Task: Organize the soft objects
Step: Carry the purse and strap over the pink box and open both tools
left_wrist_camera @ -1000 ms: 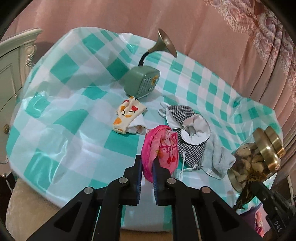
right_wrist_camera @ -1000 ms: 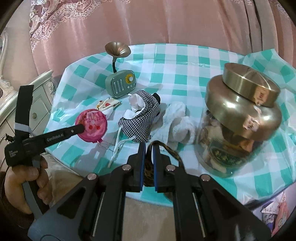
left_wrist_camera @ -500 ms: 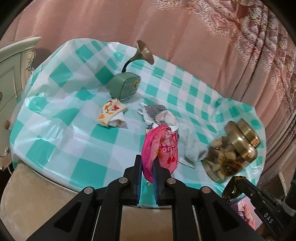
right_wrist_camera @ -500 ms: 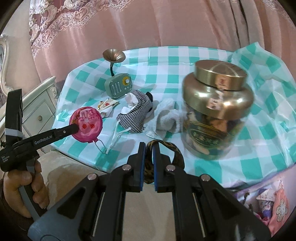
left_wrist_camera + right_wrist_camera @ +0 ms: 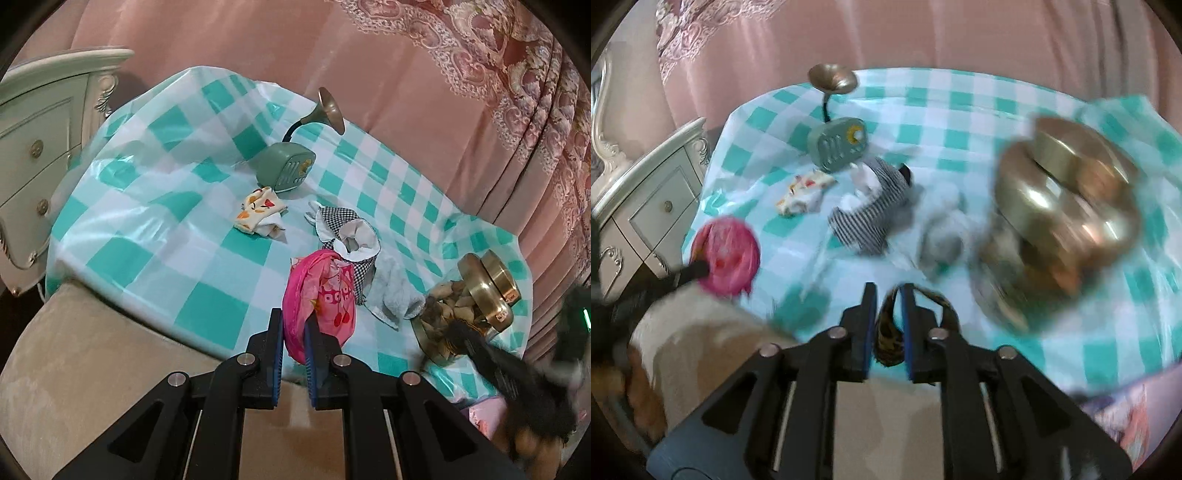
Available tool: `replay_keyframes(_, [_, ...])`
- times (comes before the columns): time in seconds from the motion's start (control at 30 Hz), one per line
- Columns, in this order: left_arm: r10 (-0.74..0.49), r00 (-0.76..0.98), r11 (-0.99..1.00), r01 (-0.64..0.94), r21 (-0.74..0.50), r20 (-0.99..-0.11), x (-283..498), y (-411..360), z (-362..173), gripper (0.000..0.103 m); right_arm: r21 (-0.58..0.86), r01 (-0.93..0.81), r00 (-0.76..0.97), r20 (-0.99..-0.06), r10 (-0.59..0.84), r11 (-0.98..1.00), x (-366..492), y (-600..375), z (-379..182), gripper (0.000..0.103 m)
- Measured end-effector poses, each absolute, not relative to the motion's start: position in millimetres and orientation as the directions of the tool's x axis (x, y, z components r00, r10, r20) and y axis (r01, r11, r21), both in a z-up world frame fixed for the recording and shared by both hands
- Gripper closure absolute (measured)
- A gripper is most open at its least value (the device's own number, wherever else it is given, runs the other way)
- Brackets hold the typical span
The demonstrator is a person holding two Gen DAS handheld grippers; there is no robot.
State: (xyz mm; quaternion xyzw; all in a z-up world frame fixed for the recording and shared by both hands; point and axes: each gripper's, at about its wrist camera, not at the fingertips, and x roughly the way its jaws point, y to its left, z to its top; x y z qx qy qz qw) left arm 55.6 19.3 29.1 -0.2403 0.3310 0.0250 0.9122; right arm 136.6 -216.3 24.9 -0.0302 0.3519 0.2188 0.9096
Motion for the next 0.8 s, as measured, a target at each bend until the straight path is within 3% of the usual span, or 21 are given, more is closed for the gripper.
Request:
replay_keyframes(0.07, [-0.117,0.782,0.881,-0.203,-0.428,-0.612,49,20,29,0.092,0.096,-0.451,0.652,-0.643,0.401,0.887,162,-196,27,0.049])
replay_keyframes(0.1, [-0.120,0.783,0.880,-0.200,-0.430,-0.610,47,20,28,0.092,0.099,-0.462,0.646,-0.644,0.411,0.882,174,-186,27,0.046])
replay_keyframes(0.4, [-0.158,0.784,0.862,-0.186,-0.471,-0.600,44,27,20,0.092,0.000,-0.471,0.646,-0.681,0.345,0.882,250,-137,10,0.046])
replay_keyframes(0.6, [-0.187,0.776,0.842,-0.188,-0.505,-0.602,49,35,12,0.092,0.100,-0.438,0.578,-0.730,0.365,0.894,227,-167,19,0.046])
replay_keyframes(0.67, [-0.197,0.774,0.833,-0.191,-0.519,-0.601,51,37,9,0.092,0.110,-0.485,0.523,-0.759,0.388,0.868,205,-171,14,0.035])
replay_keyframes(0.8, [-0.212,0.766,0.840,-0.174,-0.514,-0.606,56,28,7,0.092,0.057,-0.554,0.430,-0.835,0.344,0.831,190,-161,-19,0.033])
